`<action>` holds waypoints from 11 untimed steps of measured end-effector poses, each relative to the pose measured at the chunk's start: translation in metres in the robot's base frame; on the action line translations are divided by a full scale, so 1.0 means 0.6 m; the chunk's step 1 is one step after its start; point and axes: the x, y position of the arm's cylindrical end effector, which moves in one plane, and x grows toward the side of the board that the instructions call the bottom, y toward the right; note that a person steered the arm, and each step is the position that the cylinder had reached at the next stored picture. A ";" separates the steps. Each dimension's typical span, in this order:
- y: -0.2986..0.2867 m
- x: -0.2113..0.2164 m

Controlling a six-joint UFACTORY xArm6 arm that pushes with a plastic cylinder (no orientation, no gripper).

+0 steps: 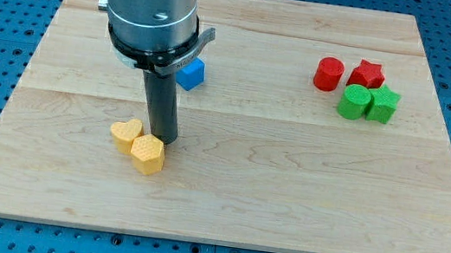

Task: Push the green star and green circle left a bit

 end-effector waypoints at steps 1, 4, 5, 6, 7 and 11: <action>0.000 0.000; 0.062 -0.009; 0.144 -0.009; 0.145 -0.009; 0.227 0.036; 0.537 -0.124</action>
